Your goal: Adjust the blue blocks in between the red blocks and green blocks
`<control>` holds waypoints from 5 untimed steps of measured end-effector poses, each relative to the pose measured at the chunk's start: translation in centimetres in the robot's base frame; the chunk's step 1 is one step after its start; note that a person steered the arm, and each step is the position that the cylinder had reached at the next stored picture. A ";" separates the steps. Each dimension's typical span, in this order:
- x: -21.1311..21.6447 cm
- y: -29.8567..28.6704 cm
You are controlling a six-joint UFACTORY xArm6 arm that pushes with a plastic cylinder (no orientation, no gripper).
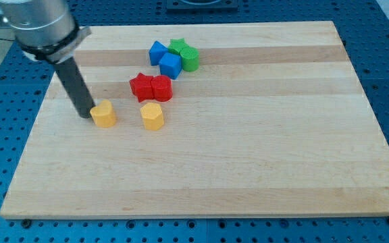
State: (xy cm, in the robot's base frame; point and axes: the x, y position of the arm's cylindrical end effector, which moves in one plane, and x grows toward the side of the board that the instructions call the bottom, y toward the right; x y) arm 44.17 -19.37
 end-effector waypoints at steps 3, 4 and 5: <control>-5.5 -2.6; -12.5 -2.2; -17.8 2.0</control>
State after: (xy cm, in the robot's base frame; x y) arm 26.41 -17.38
